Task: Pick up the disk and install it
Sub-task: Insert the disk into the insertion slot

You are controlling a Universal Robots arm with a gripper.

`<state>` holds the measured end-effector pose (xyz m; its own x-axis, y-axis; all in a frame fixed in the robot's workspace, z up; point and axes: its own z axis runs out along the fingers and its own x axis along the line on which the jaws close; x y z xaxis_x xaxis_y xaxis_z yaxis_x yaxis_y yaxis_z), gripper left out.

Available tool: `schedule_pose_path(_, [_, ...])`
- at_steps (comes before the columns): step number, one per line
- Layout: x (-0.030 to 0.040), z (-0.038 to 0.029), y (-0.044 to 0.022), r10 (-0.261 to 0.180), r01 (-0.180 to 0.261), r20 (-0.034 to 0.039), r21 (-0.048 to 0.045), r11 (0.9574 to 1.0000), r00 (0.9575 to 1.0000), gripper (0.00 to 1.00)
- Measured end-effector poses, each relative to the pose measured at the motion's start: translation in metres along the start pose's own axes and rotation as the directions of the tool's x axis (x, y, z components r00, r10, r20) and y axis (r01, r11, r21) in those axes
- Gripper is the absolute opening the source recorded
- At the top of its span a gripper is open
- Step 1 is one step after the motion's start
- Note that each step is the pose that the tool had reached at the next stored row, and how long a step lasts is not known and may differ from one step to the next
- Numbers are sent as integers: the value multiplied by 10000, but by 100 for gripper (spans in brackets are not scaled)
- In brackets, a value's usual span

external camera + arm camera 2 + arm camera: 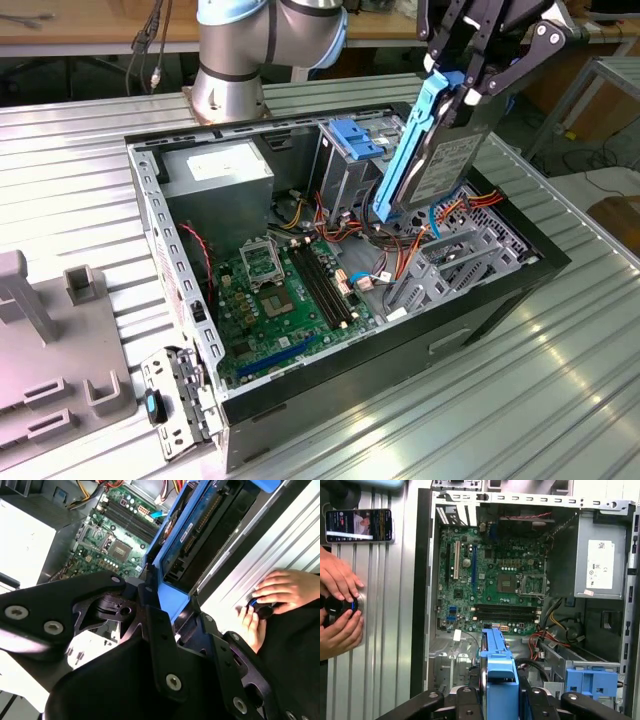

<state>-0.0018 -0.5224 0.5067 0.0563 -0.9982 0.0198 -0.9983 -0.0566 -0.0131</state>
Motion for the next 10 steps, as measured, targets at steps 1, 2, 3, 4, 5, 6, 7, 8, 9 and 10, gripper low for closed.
schedule_pose_path(1, [2, 3, -34, -1, 1, 0, 0, 10000, 10000, 36])
schedule_pose_path(2, [5, 9, -85, 1, -1, -2, -1, 10000, 10000, 36])
schedule_pose_path(3, [9, 14, -126, 0, 0, -2, -1, 10000, 10000, 36])
schedule_pose_path(4, [21, 24, -180, -1, 1, -1, 0, 10000, 10000, 36])
schedule_pose_path(5, [39, 32, -187, 0, 0, -1, 0, 10000, 10000, 36])
schedule_pose_path(6, [68, 40, -186, 0, 0, 0, 0, 10000, 10000, 36])
schedule_pose_path(7, [131, 51, -182, 0, 0, -1, 0, 10000, 10000, 36])
schedule_pose_path(8, [221, 66, -177, 0, 0, -1, 0, 10000, 10000, 36])
schedule_pose_path(9, [259, 79, -176, 0, 0, 1, 0, 10000, 10000, 36])
schedule_pose_path(10, [264, 83, -182, 0, 0, 1, 0, 10000, 10000, 36])
